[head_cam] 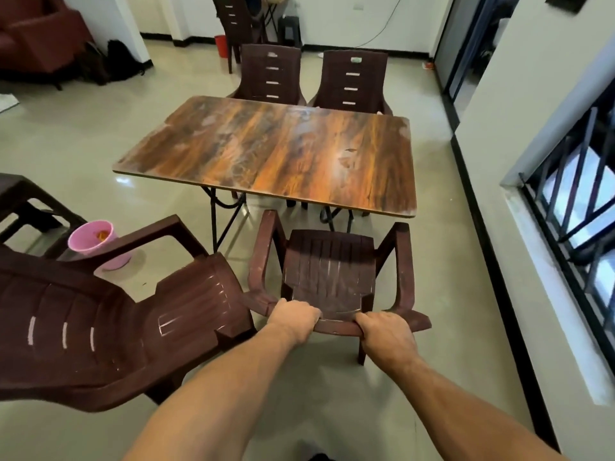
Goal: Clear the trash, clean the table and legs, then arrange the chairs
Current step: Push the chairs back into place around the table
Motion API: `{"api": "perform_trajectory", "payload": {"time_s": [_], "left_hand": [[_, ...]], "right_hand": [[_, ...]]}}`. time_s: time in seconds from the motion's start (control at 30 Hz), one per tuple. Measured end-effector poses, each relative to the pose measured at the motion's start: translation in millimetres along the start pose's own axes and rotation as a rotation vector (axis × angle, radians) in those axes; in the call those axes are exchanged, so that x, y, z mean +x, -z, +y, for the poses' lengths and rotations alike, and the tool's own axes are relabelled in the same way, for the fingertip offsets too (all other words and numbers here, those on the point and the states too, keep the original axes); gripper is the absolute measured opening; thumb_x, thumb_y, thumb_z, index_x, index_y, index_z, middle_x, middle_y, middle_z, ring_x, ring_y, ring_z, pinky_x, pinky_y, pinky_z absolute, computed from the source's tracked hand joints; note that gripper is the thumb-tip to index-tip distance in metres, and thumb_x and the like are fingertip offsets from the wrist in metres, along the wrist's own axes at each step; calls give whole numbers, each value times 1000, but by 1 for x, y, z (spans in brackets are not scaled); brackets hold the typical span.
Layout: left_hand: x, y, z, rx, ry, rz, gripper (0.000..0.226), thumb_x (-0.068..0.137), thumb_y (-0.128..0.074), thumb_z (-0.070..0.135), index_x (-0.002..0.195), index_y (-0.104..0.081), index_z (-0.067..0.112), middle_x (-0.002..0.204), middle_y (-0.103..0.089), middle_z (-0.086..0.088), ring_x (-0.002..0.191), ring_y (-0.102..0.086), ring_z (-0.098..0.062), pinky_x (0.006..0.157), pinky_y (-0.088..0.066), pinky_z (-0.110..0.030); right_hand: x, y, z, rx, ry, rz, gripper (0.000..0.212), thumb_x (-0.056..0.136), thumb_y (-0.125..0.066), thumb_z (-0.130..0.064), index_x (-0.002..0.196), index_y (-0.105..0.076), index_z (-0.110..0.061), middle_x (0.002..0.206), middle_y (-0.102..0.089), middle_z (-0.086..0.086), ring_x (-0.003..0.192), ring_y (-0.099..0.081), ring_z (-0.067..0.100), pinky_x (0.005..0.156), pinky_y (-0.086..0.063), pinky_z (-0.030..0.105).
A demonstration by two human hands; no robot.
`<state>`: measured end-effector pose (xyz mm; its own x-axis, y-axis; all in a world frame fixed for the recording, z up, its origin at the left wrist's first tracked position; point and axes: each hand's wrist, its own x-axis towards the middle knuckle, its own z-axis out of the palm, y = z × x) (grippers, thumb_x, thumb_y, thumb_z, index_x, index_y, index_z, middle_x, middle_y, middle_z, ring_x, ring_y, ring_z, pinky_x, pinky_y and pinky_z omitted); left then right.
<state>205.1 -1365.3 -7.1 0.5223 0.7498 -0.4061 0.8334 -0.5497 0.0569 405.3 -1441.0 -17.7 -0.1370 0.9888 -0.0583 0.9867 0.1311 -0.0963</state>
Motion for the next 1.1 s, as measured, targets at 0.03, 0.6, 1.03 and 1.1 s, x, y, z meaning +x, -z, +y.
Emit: {"api": "perform_trajectory", "payload": {"time_s": [0.03, 0.6, 1.03, 1.1], "left_hand": [[0, 0, -1, 10, -7, 0, 32, 90, -50, 11, 114, -63, 27, 118, -67, -1, 115, -61, -26, 95, -40, -42], [-35, -13, -38, 46, -39, -44, 30, 94, -47, 10, 117, -62, 23, 121, -65, -7, 117, -60, -32, 97, -41, -45], [-48, -11, -45, 35, -38, -106, 37, 93, -49, 9, 126, -59, 23, 125, -62, -7, 120, -57, -30, 100, -40, -45], [-49, -10, -46, 30, -37, -116, 36, 94, -50, 11, 126, -59, 23, 124, -62, -7, 120, -58, -30, 99, -40, -45]], "right_hand": [[1, -1, 0, 13, 1, 2, 24, 92, -51, -24, 109, -66, -30, 100, -72, -7, 93, -66, 20, 84, -50, 36], [-14, -14, -48, 35, 4, 89, 23, 79, -70, -28, 101, -71, -36, 89, -72, -17, 80, -68, 9, 67, -56, 30], [-16, -13, -62, 67, 14, 69, 22, 81, -71, -28, 102, -72, -34, 91, -73, -16, 81, -69, 11, 66, -58, 32], [-16, -11, -62, 85, 28, 76, 23, 81, -70, -27, 103, -72, -33, 91, -73, -15, 81, -69, 11, 66, -58, 32]]}}
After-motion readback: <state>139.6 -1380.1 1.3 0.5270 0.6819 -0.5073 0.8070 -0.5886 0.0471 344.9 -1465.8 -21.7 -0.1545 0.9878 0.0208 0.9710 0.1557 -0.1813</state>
